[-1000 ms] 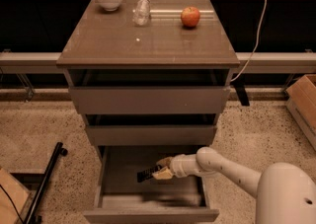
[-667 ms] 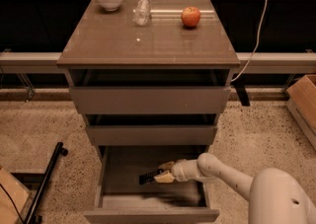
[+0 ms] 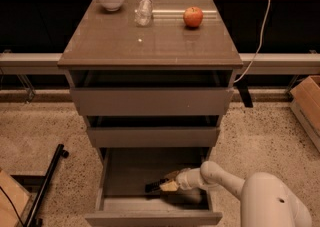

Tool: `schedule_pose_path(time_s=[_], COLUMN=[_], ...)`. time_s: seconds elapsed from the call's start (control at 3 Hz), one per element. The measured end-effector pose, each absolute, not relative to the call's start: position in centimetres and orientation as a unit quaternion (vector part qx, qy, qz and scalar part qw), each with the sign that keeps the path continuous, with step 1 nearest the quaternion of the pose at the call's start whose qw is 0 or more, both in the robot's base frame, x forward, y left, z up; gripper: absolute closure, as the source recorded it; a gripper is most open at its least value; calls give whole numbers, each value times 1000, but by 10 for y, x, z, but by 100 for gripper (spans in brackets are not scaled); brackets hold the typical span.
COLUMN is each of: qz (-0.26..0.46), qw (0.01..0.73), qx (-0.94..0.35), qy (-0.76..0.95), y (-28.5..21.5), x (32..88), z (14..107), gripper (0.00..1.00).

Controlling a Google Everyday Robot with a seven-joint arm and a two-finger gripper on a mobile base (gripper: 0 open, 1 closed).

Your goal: Place rxbar chocolate into bottom drawer

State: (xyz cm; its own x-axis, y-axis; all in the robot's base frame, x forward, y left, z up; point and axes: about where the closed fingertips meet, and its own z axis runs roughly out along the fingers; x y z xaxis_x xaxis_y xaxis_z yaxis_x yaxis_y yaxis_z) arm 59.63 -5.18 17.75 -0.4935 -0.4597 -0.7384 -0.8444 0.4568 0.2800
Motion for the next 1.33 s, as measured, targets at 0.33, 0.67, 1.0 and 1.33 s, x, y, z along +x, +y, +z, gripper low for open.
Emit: schedule_pose_path(time_s=[0.33,0.67,1.0,1.33], qz=[327,328,330,330], qw=[294,293,292,292], qx=[-408,-408,-409,-409], qy=[800,800,799,799], y=[-50,-47,-45,-45], x=[595,594,593,593], z=[176,175,175,175], gripper=[34,11,0,0])
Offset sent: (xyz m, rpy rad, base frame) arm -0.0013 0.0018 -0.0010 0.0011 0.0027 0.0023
